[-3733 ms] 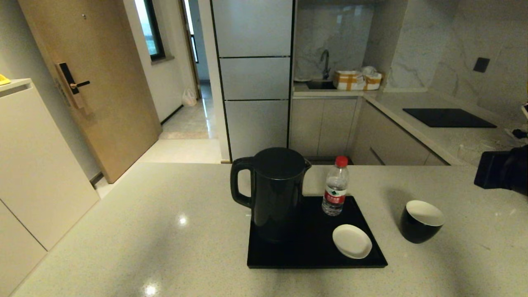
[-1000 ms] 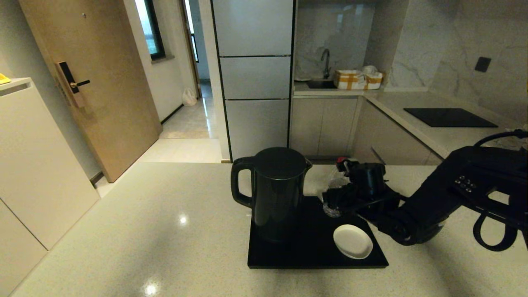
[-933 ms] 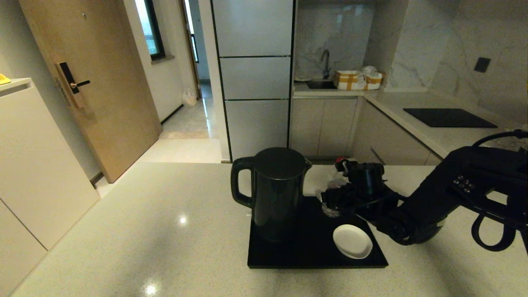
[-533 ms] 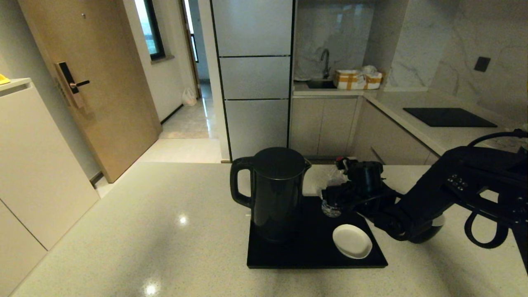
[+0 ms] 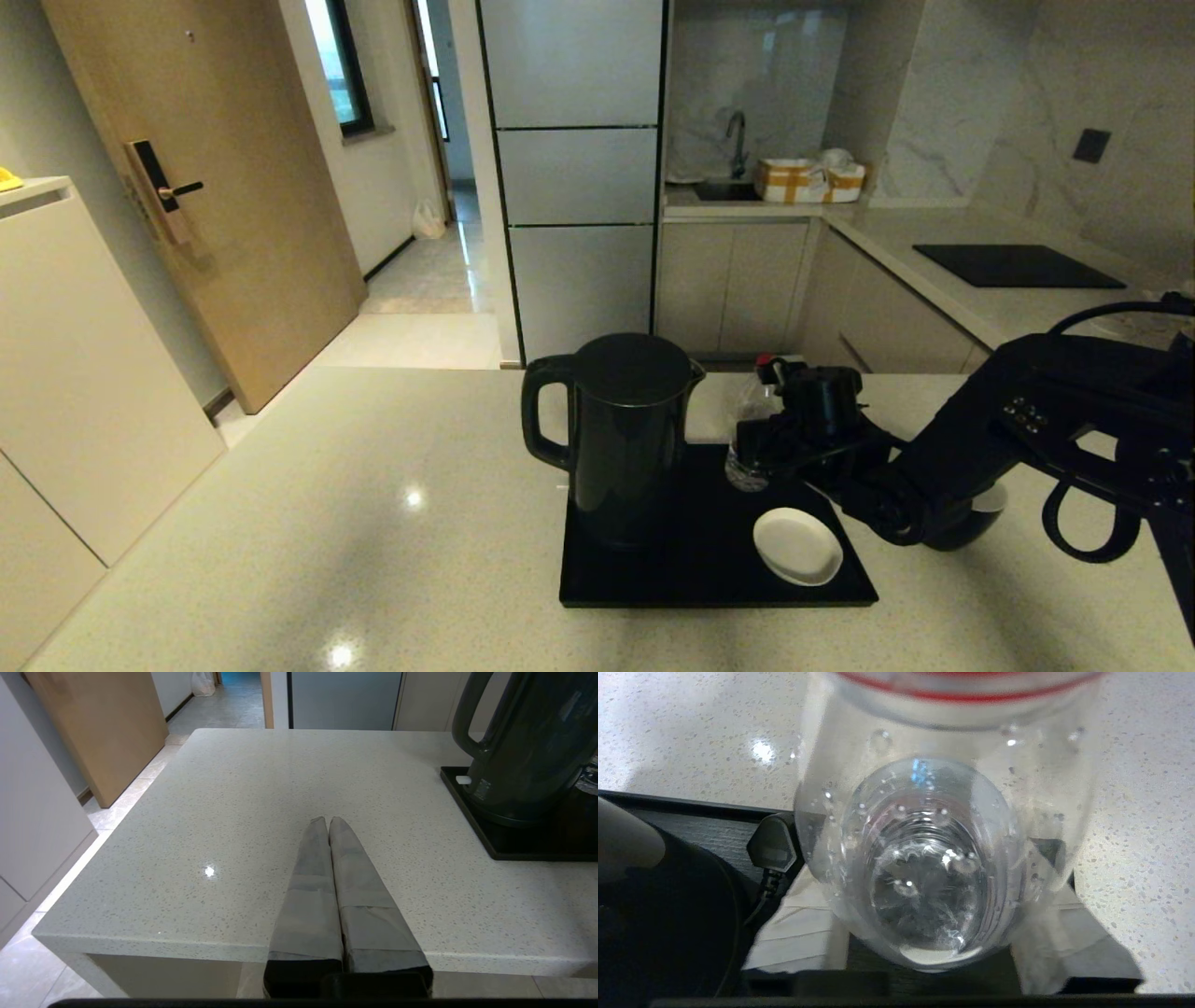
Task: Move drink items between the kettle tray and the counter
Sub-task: Pick up the bottled water
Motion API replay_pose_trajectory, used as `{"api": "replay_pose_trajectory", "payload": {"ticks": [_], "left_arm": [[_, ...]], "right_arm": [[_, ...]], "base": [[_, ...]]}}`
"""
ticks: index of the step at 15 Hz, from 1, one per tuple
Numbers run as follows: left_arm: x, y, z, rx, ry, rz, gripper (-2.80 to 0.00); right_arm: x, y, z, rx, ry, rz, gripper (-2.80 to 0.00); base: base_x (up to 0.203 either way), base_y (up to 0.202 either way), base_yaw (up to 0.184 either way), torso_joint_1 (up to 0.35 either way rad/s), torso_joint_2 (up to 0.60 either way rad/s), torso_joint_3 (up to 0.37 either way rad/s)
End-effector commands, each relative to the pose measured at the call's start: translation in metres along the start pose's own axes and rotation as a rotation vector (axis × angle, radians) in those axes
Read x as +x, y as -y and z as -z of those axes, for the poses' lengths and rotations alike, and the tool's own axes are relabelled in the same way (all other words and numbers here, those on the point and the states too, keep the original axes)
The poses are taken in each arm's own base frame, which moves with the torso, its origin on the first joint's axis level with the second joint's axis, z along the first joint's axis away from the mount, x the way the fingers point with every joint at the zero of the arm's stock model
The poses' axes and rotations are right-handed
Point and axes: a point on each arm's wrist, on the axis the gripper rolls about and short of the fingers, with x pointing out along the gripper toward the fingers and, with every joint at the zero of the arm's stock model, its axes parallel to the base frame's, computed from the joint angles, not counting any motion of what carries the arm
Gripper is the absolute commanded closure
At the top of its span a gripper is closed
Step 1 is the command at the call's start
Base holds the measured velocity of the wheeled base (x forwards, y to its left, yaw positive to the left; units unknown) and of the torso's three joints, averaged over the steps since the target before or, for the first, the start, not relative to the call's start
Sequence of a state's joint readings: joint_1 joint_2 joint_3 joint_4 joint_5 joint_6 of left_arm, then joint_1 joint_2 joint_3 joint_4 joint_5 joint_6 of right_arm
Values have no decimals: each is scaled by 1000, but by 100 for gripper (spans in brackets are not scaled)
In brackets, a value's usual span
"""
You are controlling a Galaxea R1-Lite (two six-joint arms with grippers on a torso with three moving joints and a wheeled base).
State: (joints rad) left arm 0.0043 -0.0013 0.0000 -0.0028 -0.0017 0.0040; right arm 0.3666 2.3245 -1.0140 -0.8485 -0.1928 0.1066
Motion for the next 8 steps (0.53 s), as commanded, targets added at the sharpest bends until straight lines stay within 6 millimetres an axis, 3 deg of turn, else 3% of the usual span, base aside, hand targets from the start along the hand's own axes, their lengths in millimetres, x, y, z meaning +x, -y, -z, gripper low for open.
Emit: {"api": "replay_pose_trajectory", "payload": {"ticks": [1, 4, 8], "left_arm": [[0, 0, 0, 1, -1, -1, 0], [0, 0, 0, -1, -1, -1, 0], [0, 0, 0, 1, -1, -1, 0]], "right_arm": [[0, 0, 0, 1, 3, 0, 0], [-11, 1, -10, 7, 20, -1, 0], [-72, 8, -63, 23, 78, -3, 0]], "base": [[0, 0, 0, 0, 0, 0], [0, 0, 0, 0, 0, 0], [0, 0, 0, 0, 0, 0]]}}
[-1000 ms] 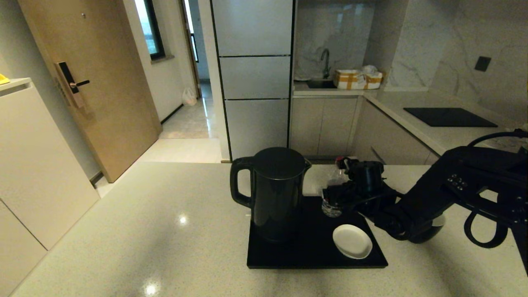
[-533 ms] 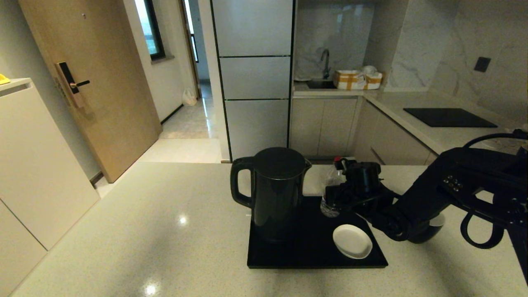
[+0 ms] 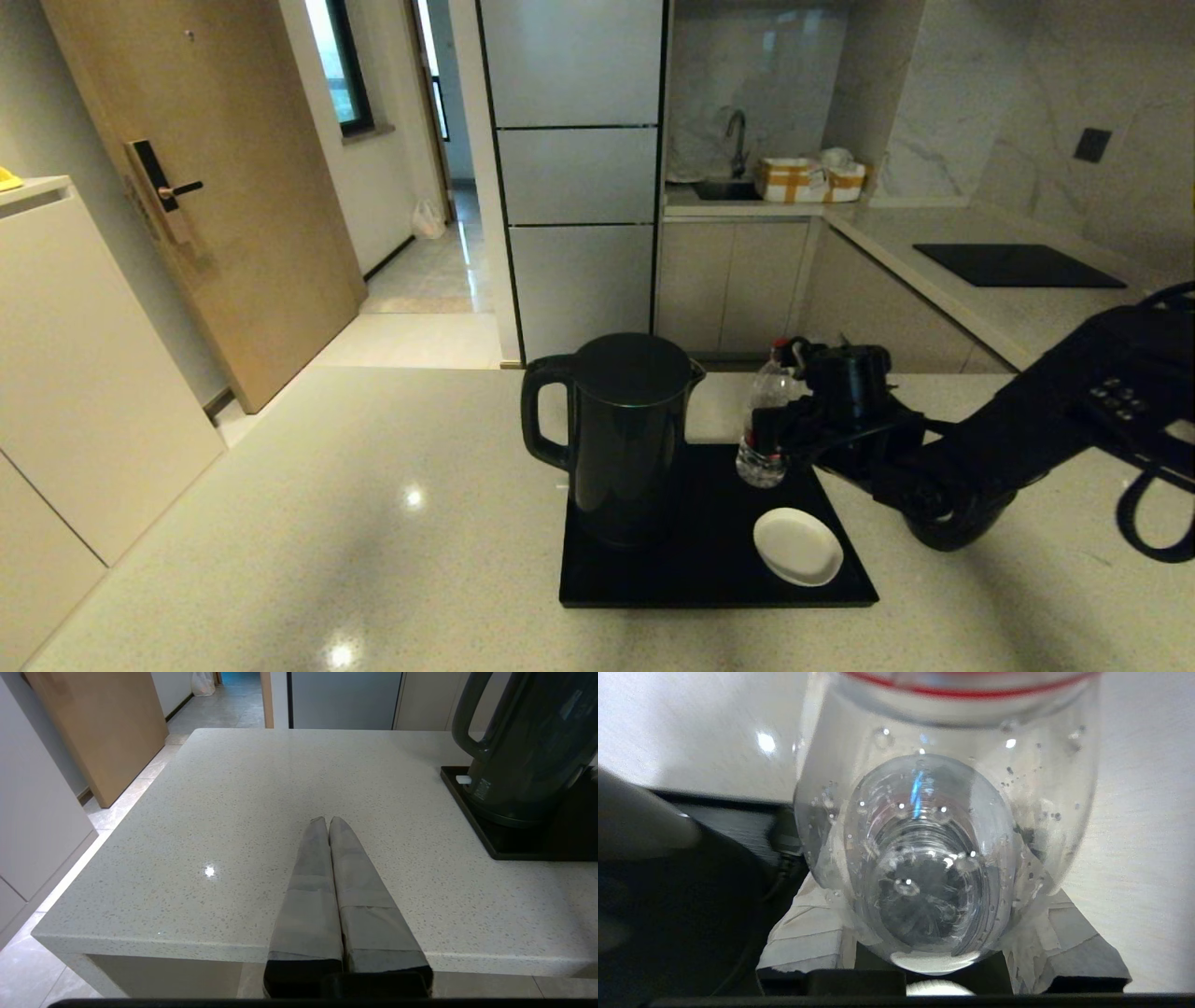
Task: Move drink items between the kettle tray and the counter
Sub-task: Pick up the bottled water, then place it on the right
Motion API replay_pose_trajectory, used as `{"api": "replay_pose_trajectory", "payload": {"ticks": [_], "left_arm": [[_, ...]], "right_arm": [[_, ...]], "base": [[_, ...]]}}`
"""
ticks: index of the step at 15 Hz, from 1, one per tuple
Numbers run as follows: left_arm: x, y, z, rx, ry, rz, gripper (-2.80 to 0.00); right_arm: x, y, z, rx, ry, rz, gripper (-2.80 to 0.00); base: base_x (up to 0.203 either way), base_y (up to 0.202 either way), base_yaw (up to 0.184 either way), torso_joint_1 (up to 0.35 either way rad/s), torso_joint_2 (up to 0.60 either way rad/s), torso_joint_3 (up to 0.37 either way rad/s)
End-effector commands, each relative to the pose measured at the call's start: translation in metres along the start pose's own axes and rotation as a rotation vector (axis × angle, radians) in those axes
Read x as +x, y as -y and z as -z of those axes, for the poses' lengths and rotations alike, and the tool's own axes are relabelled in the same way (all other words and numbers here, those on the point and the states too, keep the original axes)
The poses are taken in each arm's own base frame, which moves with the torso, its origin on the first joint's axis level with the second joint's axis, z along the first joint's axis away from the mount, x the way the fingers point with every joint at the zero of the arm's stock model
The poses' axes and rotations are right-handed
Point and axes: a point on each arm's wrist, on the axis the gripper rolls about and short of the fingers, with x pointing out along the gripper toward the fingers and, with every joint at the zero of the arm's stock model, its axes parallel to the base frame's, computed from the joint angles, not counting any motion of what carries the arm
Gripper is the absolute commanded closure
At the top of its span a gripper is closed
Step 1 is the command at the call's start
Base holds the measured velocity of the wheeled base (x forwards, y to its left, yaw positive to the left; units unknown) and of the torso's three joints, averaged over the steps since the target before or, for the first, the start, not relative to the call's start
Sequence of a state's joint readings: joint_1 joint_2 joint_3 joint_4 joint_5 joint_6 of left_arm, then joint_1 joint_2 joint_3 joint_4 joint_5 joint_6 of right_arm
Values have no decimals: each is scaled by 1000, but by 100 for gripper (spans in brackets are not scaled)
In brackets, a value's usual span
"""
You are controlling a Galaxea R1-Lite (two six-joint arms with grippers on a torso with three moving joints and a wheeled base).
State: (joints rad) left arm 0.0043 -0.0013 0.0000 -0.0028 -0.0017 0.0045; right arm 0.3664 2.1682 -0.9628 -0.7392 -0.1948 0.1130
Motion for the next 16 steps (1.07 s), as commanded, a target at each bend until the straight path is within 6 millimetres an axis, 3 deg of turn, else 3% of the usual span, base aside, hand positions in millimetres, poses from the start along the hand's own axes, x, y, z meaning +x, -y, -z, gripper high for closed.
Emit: {"api": "replay_pose_trajectory", "payload": {"ticks": [1, 2, 4, 6, 8, 9, 13, 16], "left_arm": [[0, 0, 0, 0, -1, -1, 0], [0, 0, 0, 0, -1, -1, 0], [0, 0, 0, 0, -1, -1, 0], [0, 0, 0, 0, -1, -1, 0], [0, 0, 0, 0, -1, -1, 0], [0, 0, 0, 0, -1, -1, 0], [0, 0, 0, -1, -1, -1, 0], [0, 0, 0, 0, -1, -1, 0]], "right_arm": [[-54, 8, -48, 25, 93, 5, 0], [-79, 18, -62, 36, 109, 27, 0], [-108, 42, -69, 57, 94, 90, 0], [-143, 92, -67, 119, 100, 233, 0], [-168, 137, -50, 178, 61, 382, 0], [-176, 161, -42, 213, 37, 466, 0], [-206, 225, -17, 331, -12, 663, 0], [-201, 250, 18, 375, -139, 722, 0]], "base": [[0, 0, 0, 0, 0, 0], [0, 0, 0, 0, 0, 0], [0, 0, 0, 0, 0, 0], [0, 0, 0, 0, 0, 0], [0, 0, 0, 0, 0, 0], [0, 0, 0, 0, 0, 0], [0, 0, 0, 0, 0, 0], [0, 0, 0, 0, 0, 0]]}}
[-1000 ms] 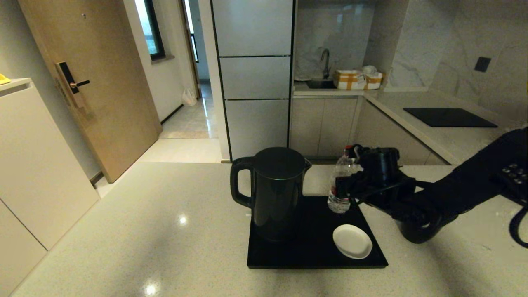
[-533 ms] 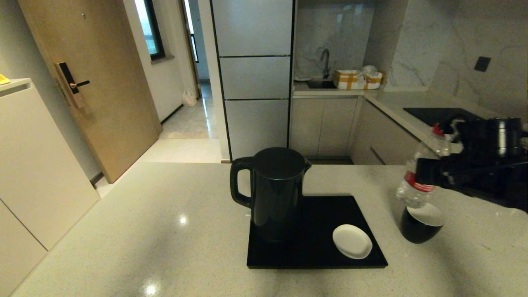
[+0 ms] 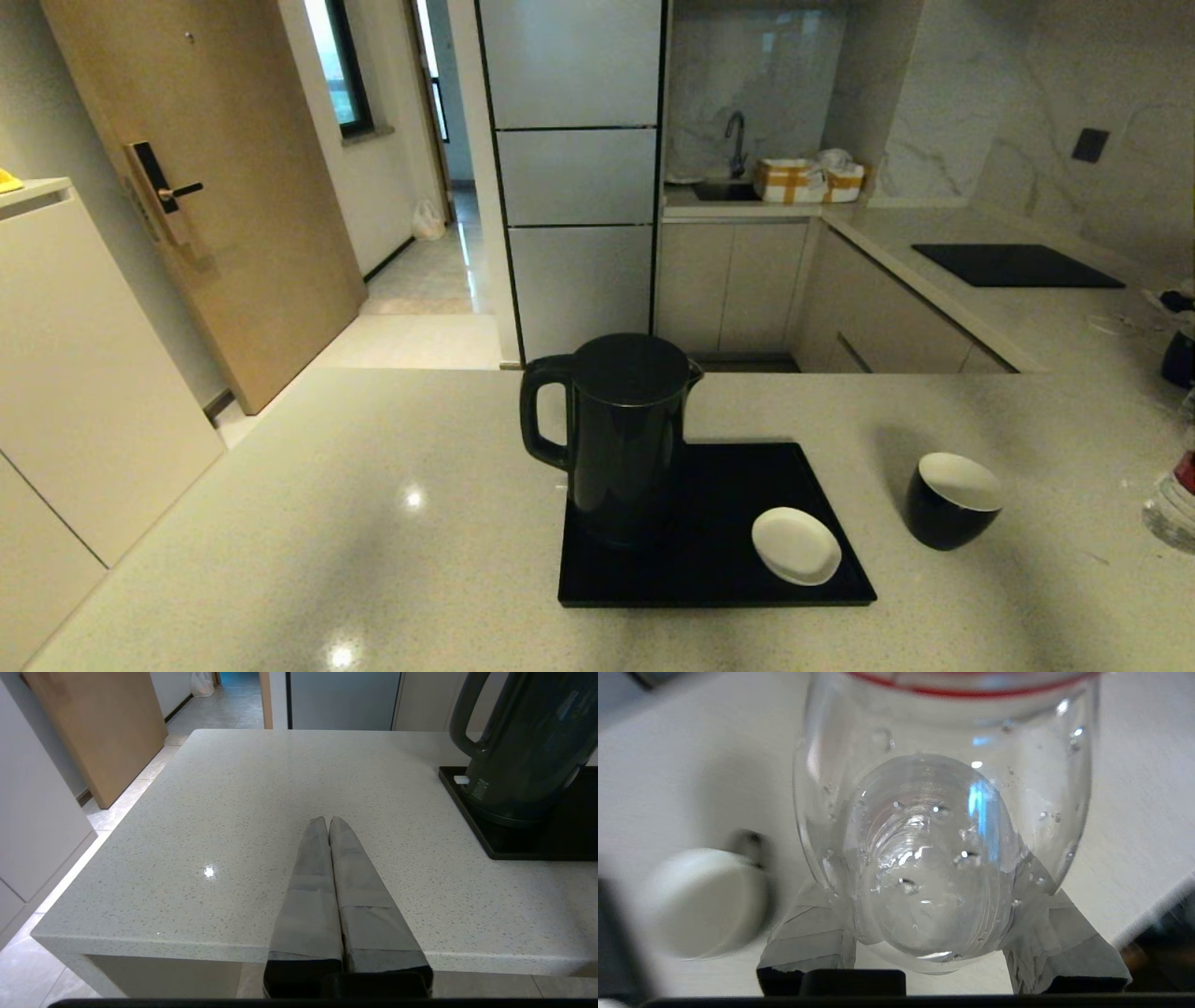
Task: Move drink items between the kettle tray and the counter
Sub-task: Place it on the right
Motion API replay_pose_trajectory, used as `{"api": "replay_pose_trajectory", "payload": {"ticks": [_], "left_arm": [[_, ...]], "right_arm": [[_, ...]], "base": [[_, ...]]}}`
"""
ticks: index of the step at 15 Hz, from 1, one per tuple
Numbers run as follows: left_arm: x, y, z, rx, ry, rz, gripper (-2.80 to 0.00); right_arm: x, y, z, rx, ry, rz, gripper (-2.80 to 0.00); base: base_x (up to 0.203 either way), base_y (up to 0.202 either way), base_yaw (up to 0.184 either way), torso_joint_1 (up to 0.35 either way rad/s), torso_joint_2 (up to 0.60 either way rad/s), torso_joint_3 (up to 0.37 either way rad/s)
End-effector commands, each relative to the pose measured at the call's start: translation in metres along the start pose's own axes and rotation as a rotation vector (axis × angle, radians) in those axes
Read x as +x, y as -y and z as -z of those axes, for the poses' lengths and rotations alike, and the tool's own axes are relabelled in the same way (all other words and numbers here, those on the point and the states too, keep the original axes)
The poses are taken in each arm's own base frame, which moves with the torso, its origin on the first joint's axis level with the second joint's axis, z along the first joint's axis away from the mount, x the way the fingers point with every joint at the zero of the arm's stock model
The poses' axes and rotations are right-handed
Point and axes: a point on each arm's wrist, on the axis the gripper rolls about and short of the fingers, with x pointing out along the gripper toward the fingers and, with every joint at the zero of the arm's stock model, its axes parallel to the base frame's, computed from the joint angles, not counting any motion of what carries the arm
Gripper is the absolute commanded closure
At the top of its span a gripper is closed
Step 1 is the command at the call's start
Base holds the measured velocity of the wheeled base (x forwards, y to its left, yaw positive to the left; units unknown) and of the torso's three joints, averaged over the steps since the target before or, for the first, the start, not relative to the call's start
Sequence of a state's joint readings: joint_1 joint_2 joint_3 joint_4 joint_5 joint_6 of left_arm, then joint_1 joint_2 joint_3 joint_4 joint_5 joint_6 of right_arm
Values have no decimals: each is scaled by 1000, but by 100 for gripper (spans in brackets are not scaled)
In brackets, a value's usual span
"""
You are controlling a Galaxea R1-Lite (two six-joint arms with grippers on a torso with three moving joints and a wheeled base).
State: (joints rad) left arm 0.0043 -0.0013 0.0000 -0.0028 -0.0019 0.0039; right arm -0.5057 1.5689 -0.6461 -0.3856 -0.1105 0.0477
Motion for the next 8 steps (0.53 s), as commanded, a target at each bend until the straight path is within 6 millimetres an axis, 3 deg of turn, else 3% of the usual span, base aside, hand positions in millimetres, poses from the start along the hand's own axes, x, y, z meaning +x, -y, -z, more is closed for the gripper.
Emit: {"api": "replay_pose_trajectory", "payload": {"ticks": [1, 6, 8], "left_arm": [[0, 0, 0, -1, -1, -1, 0], [0, 0, 0, 1, -1, -1, 0], [0, 0, 0, 1, -1, -1, 0]], "right_arm": [[26, 17, 20, 19, -98, 62, 0], [85, 30, 54, 45, -110, 109, 0], [96, 32, 62, 51, -62, 116, 0]], "base": [[0, 0, 0, 0, 0, 0], [0, 0, 0, 0, 0, 0], [0, 0, 0, 0, 0, 0]]}}
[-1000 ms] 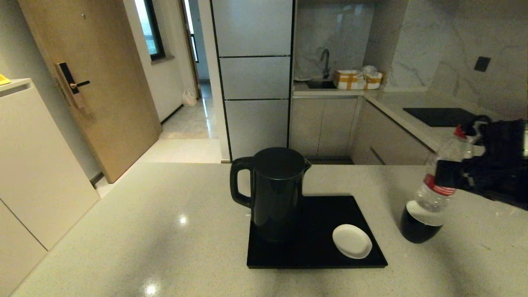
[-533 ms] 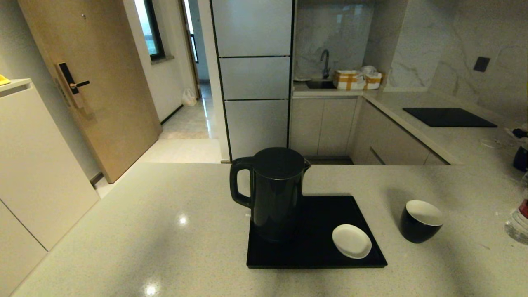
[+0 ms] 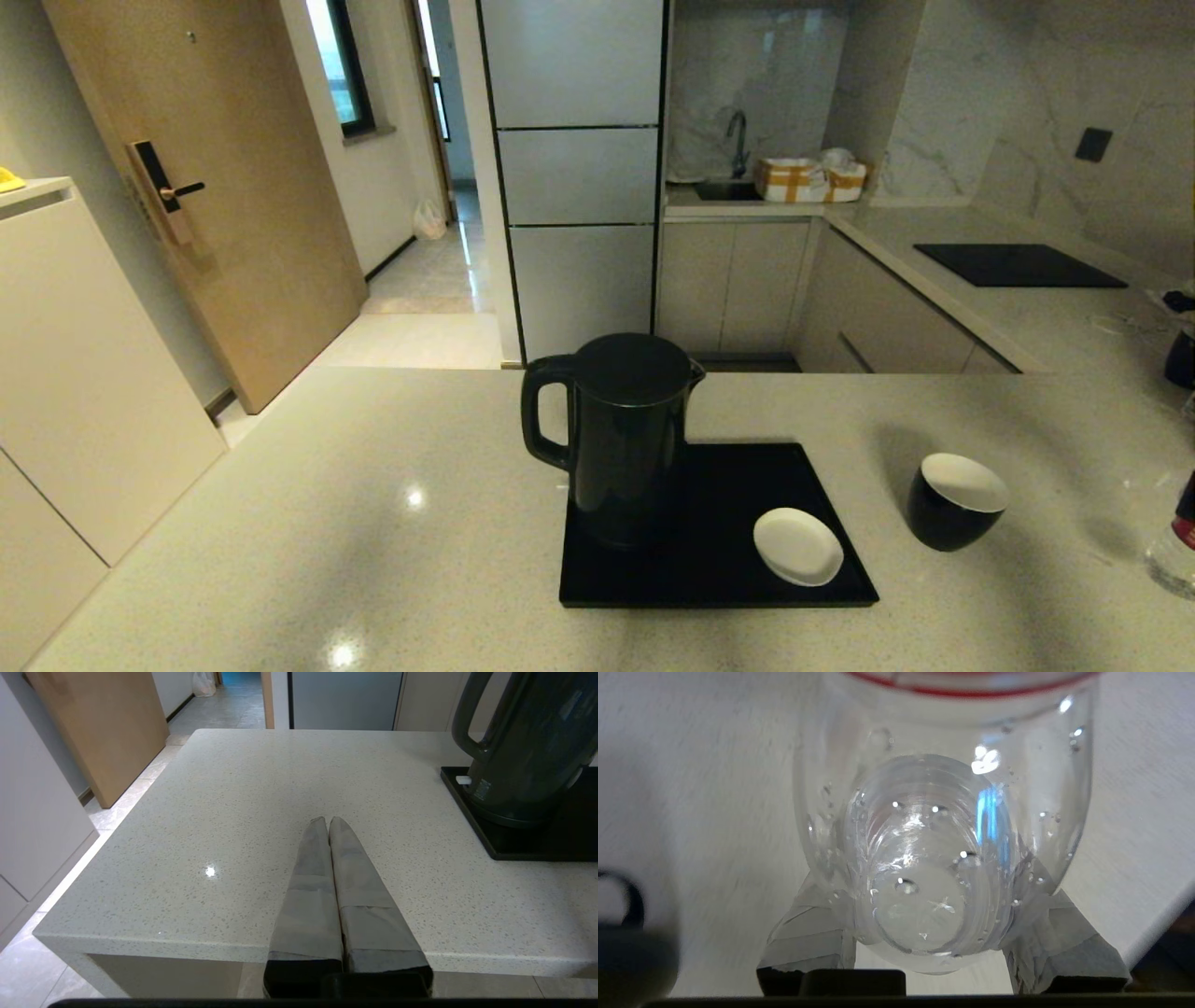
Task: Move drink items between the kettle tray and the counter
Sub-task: Place it on the right
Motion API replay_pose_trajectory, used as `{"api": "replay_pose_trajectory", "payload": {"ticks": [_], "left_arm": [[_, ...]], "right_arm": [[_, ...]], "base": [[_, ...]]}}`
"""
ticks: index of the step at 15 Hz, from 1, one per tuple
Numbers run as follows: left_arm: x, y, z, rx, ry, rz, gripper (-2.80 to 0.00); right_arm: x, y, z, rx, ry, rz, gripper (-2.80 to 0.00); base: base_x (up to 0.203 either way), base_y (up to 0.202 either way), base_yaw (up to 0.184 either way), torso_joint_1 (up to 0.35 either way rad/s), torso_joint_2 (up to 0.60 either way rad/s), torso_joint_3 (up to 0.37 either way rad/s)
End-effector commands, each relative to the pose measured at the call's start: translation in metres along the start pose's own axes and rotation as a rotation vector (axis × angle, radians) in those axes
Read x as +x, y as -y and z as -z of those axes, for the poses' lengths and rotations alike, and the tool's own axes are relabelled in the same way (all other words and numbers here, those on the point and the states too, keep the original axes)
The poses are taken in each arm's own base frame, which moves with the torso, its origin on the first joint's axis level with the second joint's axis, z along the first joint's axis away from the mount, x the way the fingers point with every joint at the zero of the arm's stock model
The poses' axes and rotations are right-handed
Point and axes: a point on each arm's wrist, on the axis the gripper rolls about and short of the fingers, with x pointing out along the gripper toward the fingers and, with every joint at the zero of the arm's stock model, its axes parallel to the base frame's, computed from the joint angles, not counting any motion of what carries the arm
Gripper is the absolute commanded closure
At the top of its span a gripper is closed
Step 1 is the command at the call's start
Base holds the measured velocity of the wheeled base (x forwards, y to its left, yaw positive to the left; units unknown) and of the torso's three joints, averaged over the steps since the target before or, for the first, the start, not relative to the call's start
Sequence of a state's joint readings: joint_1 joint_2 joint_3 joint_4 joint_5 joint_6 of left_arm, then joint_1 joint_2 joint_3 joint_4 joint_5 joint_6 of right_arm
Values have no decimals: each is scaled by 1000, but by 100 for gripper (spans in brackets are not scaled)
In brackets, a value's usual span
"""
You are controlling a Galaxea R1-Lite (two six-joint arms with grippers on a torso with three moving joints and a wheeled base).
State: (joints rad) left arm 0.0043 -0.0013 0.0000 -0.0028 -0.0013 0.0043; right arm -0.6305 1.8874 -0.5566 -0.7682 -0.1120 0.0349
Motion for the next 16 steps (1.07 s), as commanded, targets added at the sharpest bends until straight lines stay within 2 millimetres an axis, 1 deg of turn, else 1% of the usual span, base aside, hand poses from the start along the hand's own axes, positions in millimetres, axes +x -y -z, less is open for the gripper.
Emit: {"api": "replay_pose_trajectory", "payload": {"ticks": [1, 2, 3, 4, 5, 7, 8, 9, 13, 16], "left_arm": [[0, 0, 0, 0, -1, 0, 0], [0, 0, 0, 0, -1, 0, 0], [0, 0, 0, 0, -1, 0, 0], [0, 0, 0, 0, -1, 0, 0], [0, 0, 0, 0, -1, 0, 0], [0, 0, 0, 0, -1, 0, 0], [0, 0, 0, 0, -1, 0, 0], [0, 0, 0, -1, -1, 0, 0], [0, 0, 0, 0, -1, 0, 0], [0, 0, 0, 0, -1, 0, 0]], "right_arm": [[22, 0, 21, -3, -27, 14, 0], [29, -1, 26, -5, 2, 23, 0], [40, -2, 37, -9, 13, 31, 0], [52, -3, 47, -11, 65, 36, 0], [60, -3, 53, -10, 134, 41, 0], [63, -4, 63, -19, 169, 51, 0], [64, -4, 63, -21, 173, 59, 0], [63, -4, 62, -21, 175, 62, -280], [59, -5, 56, -20, 190, 61, -280], [57, -4, 57, -21, 187, 61, -280]], "base": [[0, 0, 0, 0, 0, 0], [0, 0, 0, 0, 0, 0], [0, 0, 0, 0, 0, 0], [0, 0, 0, 0, 0, 0], [0, 0, 0, 0, 0, 0], [0, 0, 0, 0, 0, 0], [0, 0, 0, 0, 0, 0], [0, 0, 0, 0, 0, 0], [0, 0, 0, 0, 0, 0], [0, 0, 0, 0, 0, 0]]}}
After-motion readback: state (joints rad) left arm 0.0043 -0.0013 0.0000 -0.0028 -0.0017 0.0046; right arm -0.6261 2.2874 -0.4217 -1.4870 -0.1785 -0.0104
